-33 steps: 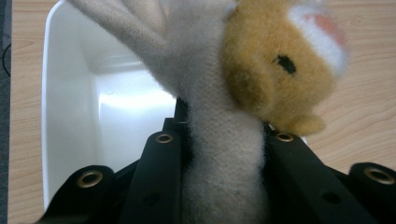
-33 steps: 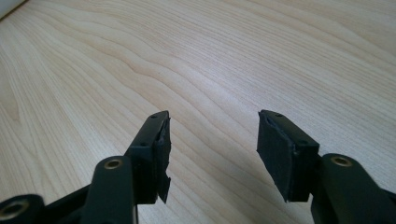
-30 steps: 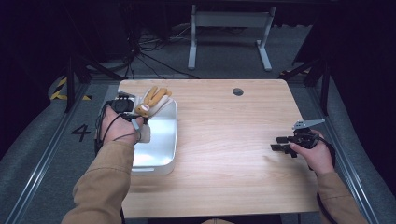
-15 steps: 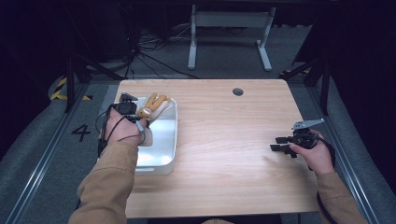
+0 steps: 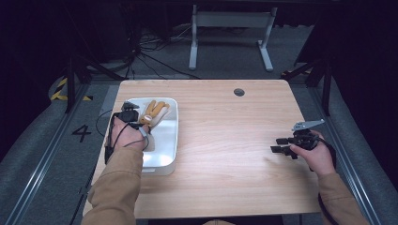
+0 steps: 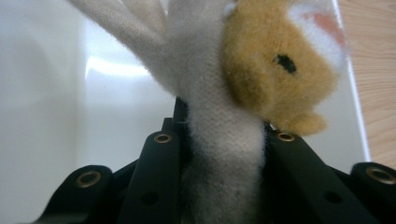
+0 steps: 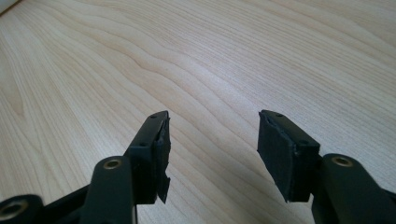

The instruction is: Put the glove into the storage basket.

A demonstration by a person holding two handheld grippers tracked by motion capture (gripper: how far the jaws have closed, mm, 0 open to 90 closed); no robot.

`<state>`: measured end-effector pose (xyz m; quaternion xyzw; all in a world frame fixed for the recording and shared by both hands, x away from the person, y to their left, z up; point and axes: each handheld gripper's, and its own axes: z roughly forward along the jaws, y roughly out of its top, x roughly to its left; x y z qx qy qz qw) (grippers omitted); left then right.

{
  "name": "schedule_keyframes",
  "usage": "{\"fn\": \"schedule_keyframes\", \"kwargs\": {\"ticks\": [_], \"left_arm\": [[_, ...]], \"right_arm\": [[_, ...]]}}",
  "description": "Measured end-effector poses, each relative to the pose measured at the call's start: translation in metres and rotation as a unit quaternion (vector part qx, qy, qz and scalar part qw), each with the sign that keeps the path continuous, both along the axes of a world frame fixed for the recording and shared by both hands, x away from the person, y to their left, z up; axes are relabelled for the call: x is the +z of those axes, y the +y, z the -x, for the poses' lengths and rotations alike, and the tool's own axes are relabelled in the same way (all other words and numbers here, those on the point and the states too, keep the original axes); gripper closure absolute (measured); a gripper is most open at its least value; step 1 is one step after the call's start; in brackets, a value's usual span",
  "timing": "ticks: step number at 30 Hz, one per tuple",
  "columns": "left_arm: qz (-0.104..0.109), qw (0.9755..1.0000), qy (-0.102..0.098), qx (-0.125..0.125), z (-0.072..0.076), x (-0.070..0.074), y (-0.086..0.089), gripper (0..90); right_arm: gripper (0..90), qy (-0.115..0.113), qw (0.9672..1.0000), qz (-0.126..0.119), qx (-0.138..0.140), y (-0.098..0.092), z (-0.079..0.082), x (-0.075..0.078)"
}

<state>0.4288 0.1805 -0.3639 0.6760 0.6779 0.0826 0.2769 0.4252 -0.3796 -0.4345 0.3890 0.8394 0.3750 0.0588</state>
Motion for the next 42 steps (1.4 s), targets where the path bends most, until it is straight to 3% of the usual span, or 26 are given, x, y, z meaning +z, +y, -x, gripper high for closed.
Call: {"fn": "schedule_keyframes", "kwargs": {"ticks": [3, 10, 16, 26, 39, 42], "left_arm": [[0.005, 0.9999, 0.014, -0.001, -0.002, -0.009, -0.003, 74.1], [0.007, 0.9997, 0.025, 0.0, -0.008, -0.021, -0.005, 73.9], [0.015, 0.9984, 0.054, -0.002, -0.016, -0.032, -0.008, 73.8], [-0.001, 0.9955, 0.095, -0.005, -0.025, -0.048, -0.012, 73.7], [-0.021, 0.9919, 0.125, -0.004, -0.03, -0.055, -0.014, 72.9], [-0.016, 0.9916, 0.129, -0.004, -0.031, -0.057, -0.016, 71.8]], "right_arm": [[44.5, -0.003, 1.0, 0.001, 0.0, -0.001, 0.0, 0.001], [44.3, -0.001, 1.0, 0.001, 0.001, 0.0, 0.0, 0.0], [44.2, 0.0, 1.0, 0.001, 0.001, -0.002, 0.0, -0.001], [44.2, 0.001, 1.0, 0.001, -0.001, -0.002, -0.001, -0.003], [44.2, -0.004, 1.0, -0.003, 0.0, -0.002, 0.0, -0.002], [44.2, -0.005, 1.0, -0.008, -0.004, -0.004, 0.0, -0.001]]}}
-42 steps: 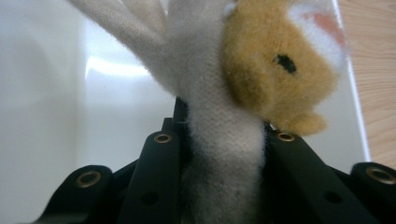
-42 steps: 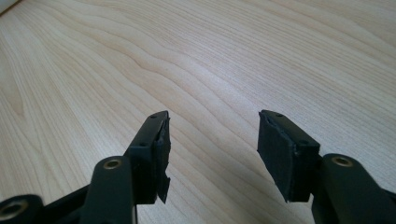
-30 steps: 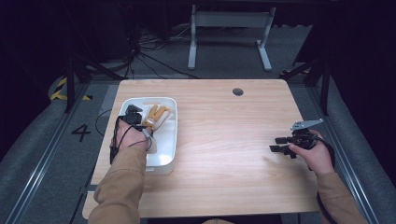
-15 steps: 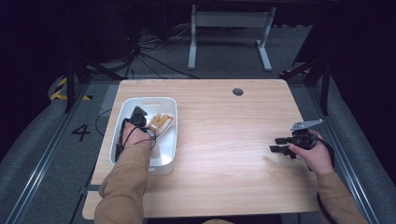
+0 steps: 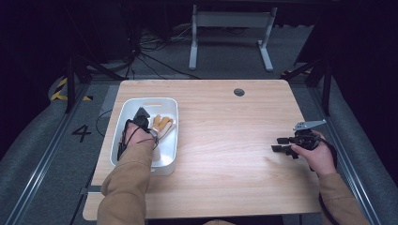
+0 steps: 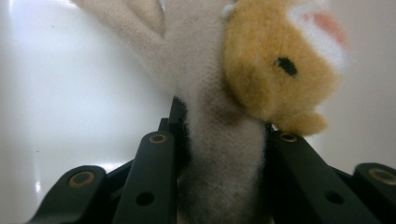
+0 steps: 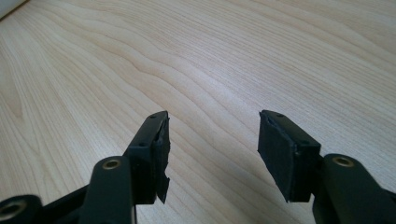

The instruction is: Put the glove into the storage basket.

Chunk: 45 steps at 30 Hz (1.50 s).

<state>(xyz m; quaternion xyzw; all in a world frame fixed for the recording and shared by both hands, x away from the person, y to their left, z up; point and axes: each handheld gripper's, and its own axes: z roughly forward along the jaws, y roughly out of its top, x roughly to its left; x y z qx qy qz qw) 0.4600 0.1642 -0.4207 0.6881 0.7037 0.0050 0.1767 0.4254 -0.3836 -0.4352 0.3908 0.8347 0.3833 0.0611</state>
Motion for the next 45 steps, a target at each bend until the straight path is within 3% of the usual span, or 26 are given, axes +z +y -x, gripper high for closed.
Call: {"fn": "schedule_keyframes", "kwargs": {"ticks": [8, 17, 26, 28, 35, 36, 39, 42, 43, 45], "left_arm": [[-0.004, 0.9999, 0.012, -0.003, 0.0, -0.001, -0.002, 68.0], [-0.031, 0.9995, 0.007, 0.005, 0.001, 0.003, -0.008, 34.6], [-0.046, 0.9989, 0.006, -0.009, 0.004, 0.016, -0.02, 27.2], [-0.062, 0.998, -0.005, -0.016, 0.004, 0.022, -0.022, 27.2], [-0.07, 0.9968, -0.029, -0.024, 0.005, 0.036, -0.024, 27.8], [-0.081, 0.9957, -0.037, -0.026, 0.005, 0.042, -0.023, 27.9], [-0.075, 0.9957, -0.044, -0.031, 0.007, 0.049, -0.022, 28.3], [-0.07, 0.9943, -0.067, -0.044, 0.011, 0.063, -0.022, 29.4], [-0.059, 0.9933, -0.085, -0.053, 0.015, 0.073, -0.023, 29.7], [-0.05, 0.9931, -0.09, -0.056, 0.018, 0.078, -0.023, 32.2]], "right_arm": [[44.1, 0.0, 1.0, 0.001, 0.0, 0.0, 0.0, -0.001], [43.5, 0.003, 1.0, 0.002, -0.006, -0.001, 0.0, -0.001], [42.7, 0.003, 1.0, 0.0, -0.006, -0.001, 0.0, -0.001], [42.7, 0.004, 1.0, 0.0, -0.006, -0.001, 0.0, -0.001], [42.7, 0.004, 1.0, 0.0, -0.006, 0.0, 0.0, -0.002], [42.7, 0.005, 1.0, -0.001, -0.006, 0.0, 0.0, -0.002], [42.7, 0.004, 1.0, 0.0, -0.004, 0.0, -0.001, -0.002], [42.7, 0.003, 1.0, 0.0, -0.002, 0.002, -0.003, -0.002], [42.7, 0.004, 1.0, 0.0, -0.001, 0.002, -0.004, -0.002], [42.7, 0.004, 1.0, 0.0, 0.0, 0.003, -0.004, -0.002]]}}
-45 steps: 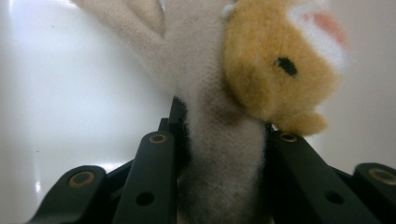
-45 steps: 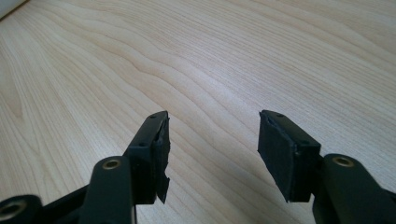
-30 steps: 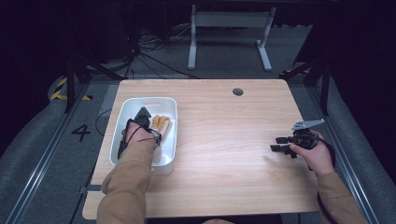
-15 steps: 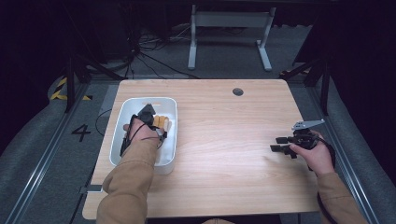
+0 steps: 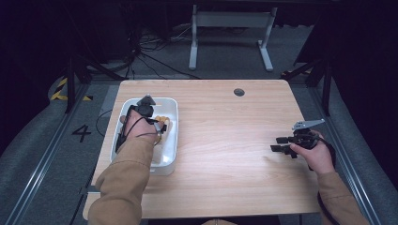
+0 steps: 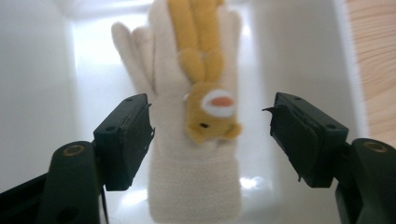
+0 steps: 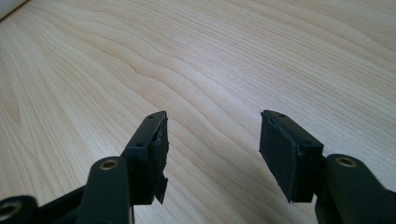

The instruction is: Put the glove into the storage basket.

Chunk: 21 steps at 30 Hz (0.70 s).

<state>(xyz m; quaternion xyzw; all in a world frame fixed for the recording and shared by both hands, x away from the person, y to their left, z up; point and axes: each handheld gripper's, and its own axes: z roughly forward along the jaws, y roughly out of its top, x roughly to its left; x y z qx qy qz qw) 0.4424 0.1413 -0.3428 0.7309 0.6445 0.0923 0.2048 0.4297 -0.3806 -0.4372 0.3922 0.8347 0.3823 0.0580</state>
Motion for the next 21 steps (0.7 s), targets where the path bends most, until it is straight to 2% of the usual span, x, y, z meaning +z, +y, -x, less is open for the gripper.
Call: {"fn": "schedule_keyframes", "kwargs": {"ticks": [1, 2, 4, 5, 6, 9, 10, 13, 14, 15, 16, 18, 19, 20, 21], "left_arm": [[0.005, 1.0, -0.002, -0.003, 0.002, 0.005, -0.001, 33.7], [0.002, 0.9998, -0.013, -0.013, 0.007, 0.013, -0.003, 33.6], [0.006, 0.9996, -0.02, -0.021, 0.009, 0.017, -0.004, 34.2], [0.022, 0.9985, -0.034, -0.038, 0.013, 0.024, -0.006, 34.4], [0.03, 0.9976, -0.04, -0.047, 0.014, 0.027, -0.008, 34.4], [0.038, 0.9963, -0.047, -0.062, 0.016, 0.032, -0.011, 34.4], [0.04, 0.9955, -0.049, -0.07, 0.017, 0.035, -0.013, 34.4], [0.045, 0.9907, -0.07, -0.107, 0.02, 0.042, -0.025, 34.7], [0.045, 0.9907, -0.07, -0.107, 0.02, 0.042, -0.025, 34.6], [0.052, 0.9869, -0.082, -0.128, 0.022, 0.045, -0.032, 34.2], [0.052, 0.9869, -0.082, -0.128, 0.022, 0.045, -0.032, 33.7], [0.051, 0.9827, -0.093, -0.152, 0.024, 0.047, -0.04, 33.4], [0.055, 0.9771, -0.101, -0.179, 0.027, 0.049, -0.049, 33.2], [0.055, 0.9771, -0.101, -0.179, 0.027, 0.049, -0.049, 33.7], [0.065, 0.9728, -0.104, -0.196, 0.029, 0.05, -0.055, 33.7]], "right_arm": [[42.6, 0.0, 1.0, -0.001, 0.002, 0.001, -0.001, 0.0], [42.2, 0.0, 1.0, -0.003, 0.002, 0.002, -0.001, 0.0], [42.0, 0.001, 1.0, -0.005, 0.003, 0.002, -0.002, 0.0], [42.0, 0.0, 1.0, -0.005, 0.004, 0.003, -0.002, 0.0], [42.0, 0.002, 1.0, -0.005, 0.003, 0.003, -0.002, 0.0], [42.1, 0.001, 1.0, 0.0, 0.002, 0.002, -0.001, -0.001], [42.4, 0.001, 1.0, 0.002, 0.001, 0.001, -0.001, -0.001], [42.6, -0.001, 1.0, 0.004, -0.002, -0.002, 0.001, -0.003], [42.6, -0.001, 1.0, 0.004, -0.002, -0.002, 0.001, -0.003], [42.5, -0.001, 1.0, 0.005, -0.003, -0.004, 0.003, -0.003], [42.5, -0.001, 1.0, 0.005, -0.003, -0.004, 0.003, -0.003], [42.5, -0.002, 1.0, 0.005, -0.003, -0.007, 0.005, -0.004], [42.5, -0.002, 1.0, 0.004, -0.007, -0.009, 0.007, -0.003], [42.5, -0.002, 1.0, 0.004, -0.007, -0.009, 0.007, -0.003], [42.5, -0.002, 1.0, 0.003, -0.009, -0.01, 0.008, -0.003]]}}
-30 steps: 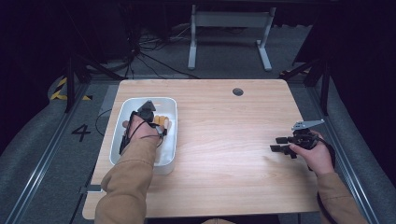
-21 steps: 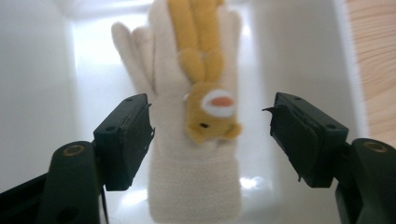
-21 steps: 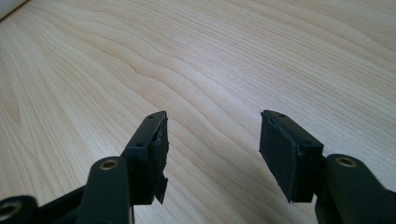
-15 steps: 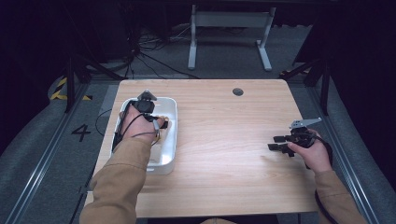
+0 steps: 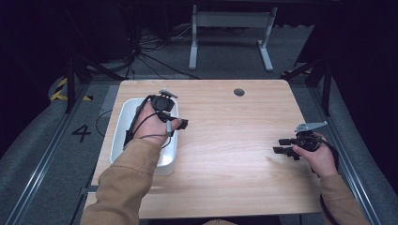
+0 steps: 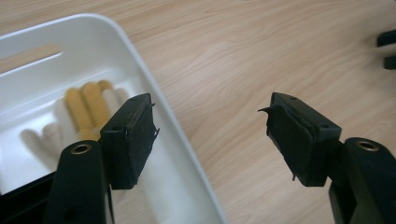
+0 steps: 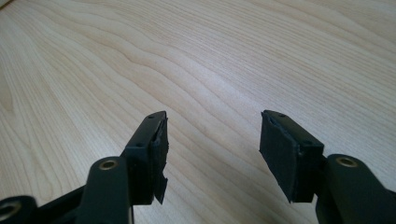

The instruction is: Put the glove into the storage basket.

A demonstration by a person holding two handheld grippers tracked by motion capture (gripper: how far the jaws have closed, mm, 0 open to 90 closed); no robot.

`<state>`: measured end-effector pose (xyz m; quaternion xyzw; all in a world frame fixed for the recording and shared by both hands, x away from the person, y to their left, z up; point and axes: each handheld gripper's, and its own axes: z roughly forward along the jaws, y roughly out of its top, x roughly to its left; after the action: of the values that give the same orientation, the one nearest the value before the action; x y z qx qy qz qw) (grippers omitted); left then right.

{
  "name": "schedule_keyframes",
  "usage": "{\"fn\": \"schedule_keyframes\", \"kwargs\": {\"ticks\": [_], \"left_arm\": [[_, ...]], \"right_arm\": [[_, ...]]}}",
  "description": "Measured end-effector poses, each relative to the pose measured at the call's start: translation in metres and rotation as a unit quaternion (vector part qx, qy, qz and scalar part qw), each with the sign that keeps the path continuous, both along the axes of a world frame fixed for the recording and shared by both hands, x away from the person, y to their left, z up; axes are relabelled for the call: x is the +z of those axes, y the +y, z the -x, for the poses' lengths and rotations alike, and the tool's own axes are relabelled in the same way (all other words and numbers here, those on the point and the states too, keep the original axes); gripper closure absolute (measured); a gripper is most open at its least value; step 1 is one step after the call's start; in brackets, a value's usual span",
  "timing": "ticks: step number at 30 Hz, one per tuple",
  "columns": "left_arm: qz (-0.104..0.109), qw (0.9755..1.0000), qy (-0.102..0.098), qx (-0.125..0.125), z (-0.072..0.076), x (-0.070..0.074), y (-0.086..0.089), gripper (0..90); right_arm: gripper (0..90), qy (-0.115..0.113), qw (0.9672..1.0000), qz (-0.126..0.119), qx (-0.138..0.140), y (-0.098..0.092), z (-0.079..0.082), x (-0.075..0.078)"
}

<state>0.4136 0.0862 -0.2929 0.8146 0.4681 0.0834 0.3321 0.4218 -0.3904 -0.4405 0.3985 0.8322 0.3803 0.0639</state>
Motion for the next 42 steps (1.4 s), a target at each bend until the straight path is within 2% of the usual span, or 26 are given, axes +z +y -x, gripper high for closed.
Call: {"fn": "schedule_keyframes", "kwargs": {"ticks": [1, 3, 4, 5, 6, 7, 9, 10, 12, 13, 17, 19, 20, 21, 22, 23, 26, 27, 28, 30, 31, 35, 36, 39, 40, 42], "left_arm": [[0.011, 0.9997, -0.003, -0.02, 0.003, 0.001, -0.008, 33.8], [0.012, 0.9994, -0.008, -0.03, 0.005, 0.002, -0.013, 33.8], [0.019, 0.9983, -0.012, -0.054, 0.007, 0.003, -0.023, 33.7], [0.019, 0.9983, -0.012, -0.054, 0.007, 0.003, -0.023, 33.5], [0.025, 0.9963, -0.021, -0.079, 0.007, 0.001, -0.029, 33.3], [0.025, 0.9963, -0.021, -0.079, 0.007, 0.001, -0.029, 33.3], [0.039, 0.9938, -0.034, -0.099, 0.006, -0.003, -0.036, 33.3], [0.04, 0.9919, -0.04, -0.113, 0.005, -0.007, -0.041, 33.1], [0.041, 0.9908, -0.044, -0.121, 0.005, -0.01, -0.043, 33.0], [0.045, 0.989, -0.049, -0.132, 0.006, -0.016, -0.047, 32.8], [0.047, 0.9862, -0.059, -0.147, 0.011, -0.024, -0.049, 32.5], [0.053, 0.9842, -0.067, -0.155, 0.015, -0.032, -0.05, 32.5], [0.058, 0.982, -0.07, -0.165, 0.019, -0.043, -0.053, 32.5], [0.058, 0.982, -0.07, -0.165, 0.019, -0.043, -0.053, 32.5], [0.057, 0.9816, -0.068, -0.169, 0.022, -0.051, -0.055, 32.5], [0.05, 0.9797, -0.073, -0.18, 0.025, -0.062, -0.057, 32.5], [0.073, 0.9724, -0.086, -0.204, 0.028, -0.082, -0.056, 33.0], [0.075, 0.9712, -0.087, -0.209, 0.029, -0.09, -0.055, 33.1], [0.077, 0.9707, -0.089, -0.21, 0.03, -0.097, -0.054, 33.1], [0.083, 0.9718, -0.077, -0.207, 0.031, -0.11, -0.054, 33.3], [0.077, 0.972, -0.065, -0.212, 0.031, -0.114, -0.054, 33.4], [0.069, 0.9727, -0.056, -0.214, 0.034, -0.123, -0.055, 32.7], [0.067, 0.972, -0.049, -0.22, 0.035, -0.129, -0.056, 32.4], [0.06, 0.9711, -0.055, -0.224, 0.036, -0.133, -0.057, 32.3], [0.052, 0.9702, -0.065, -0.227, 0.038, -0.135, -0.058, 32.2], [0.064, 0.9701, -0.059, -0.227, 0.042, -0.14, -0.061, 32.0]], "right_arm": [[42.5, 0.0, 1.0, 0.001, -0.001, -0.002, 0.002, 0.0], [42.5, -0.001, 1.0, 0.0, -0.003, -0.003, 0.003, 0.0], [42.5, -0.002, 1.0, 0.001, -0.002, -0.005, 0.005, 0.0], [42.5, -0.002, 1.0, 0.001, -0.002, -0.005, 0.005, 0.0], [42.5, -0.003, 1.0, 0.0, -0.002, -0.005, 0.007, 0.0], [42.5, -0.003, 1.0, 0.0, -0.002, -0.005, 0.007, 0.0], [42.5, -0.003, 1.0, 0.001, -0.001, -0.008, 0.01, 0.0], [42.5, -0.003, 1.0, 0.0, -0.003, -0.009, 0.011, 0.0], [42.5, -0.003, 1.0, 0.0, -0.004, -0.01, 0.011, 0.0], [42.5, -0.003, 1.0, 0.0, -0.007, -0.011, 0.013, 0.0], [42.5, -0.003, 1.0, 0.002, -0.007, -0.012, 0.015, 0.0], [42.5, -0.007, 1.0, 0.003, -0.003, -0.011, 0.016, 0.0], [42.5, -0.008, 1.0, 0.003, -0.001, -0.011, 0.017, 0.0], [42.5, -0.008, 1.0, 0.003, -0.001, -0.011, 0.017, 0.0], [42.5, -0.01, 0.9999, 0.003, 0.0, -0.01, 0.017, 0.0], [42.5, -0.011, 0.9999, 0.004, 0.0, -0.009, 0.017, 0.001], [42.5, -0.01, 0.9999, 0.005, 0.005, -0.007, 0.017, -0.001], [42.5, -0.008, 0.9999, 0.005, 0.004, -0.006, 0.017, -0.001], [42.5, -0.007, 1.0, 0.005, 0.005, -0.006, 0.017, -0.002], [42.5, -0.007, 0.9999, 0.006, 0.006, -0.005, 0.017, -0.002], [42.5, -0.007, 0.9999, 0.006, 0.007, -0.005, 0.017, -0.003], [42.5, -0.006, 0.9999, 0.009, 0.008, -0.003, 0.016, -0.004], [42.5, -0.005, 0.9999, 0.01, 0.01, -0.002, 0.015, -0.006], [42.4, -0.002, 0.9999, 0.012, 0.01, -0.001, 0.015, -0.009], [42.4, 0.0, 0.9998, 0.011, 0.015, 0.0, 0.014, -0.011], [42.0, -0.001, 0.9999, 0.009, 0.013, 0.001, 0.014, -0.012]]}}
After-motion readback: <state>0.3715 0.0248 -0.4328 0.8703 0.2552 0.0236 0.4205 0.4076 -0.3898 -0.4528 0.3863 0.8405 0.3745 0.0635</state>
